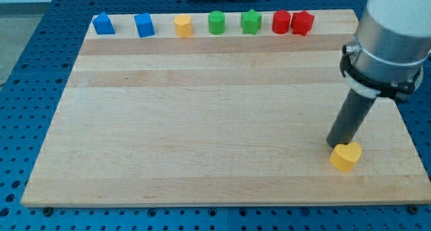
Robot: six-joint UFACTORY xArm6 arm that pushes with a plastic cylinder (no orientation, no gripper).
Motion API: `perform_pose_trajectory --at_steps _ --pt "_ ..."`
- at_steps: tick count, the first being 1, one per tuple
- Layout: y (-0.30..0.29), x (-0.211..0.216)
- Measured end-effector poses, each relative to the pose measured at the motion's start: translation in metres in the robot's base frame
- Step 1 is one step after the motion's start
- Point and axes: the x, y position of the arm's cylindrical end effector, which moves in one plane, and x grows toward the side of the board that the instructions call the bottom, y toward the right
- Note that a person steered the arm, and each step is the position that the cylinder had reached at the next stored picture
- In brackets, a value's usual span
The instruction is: Touch the top of the green star
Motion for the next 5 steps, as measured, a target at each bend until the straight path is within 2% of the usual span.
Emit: perform_pose_trajectory --at_steps 3,4,5 --pt "0.000 -0.009" --pt "0.063 -0.056" --pt "0.097 -0.111"
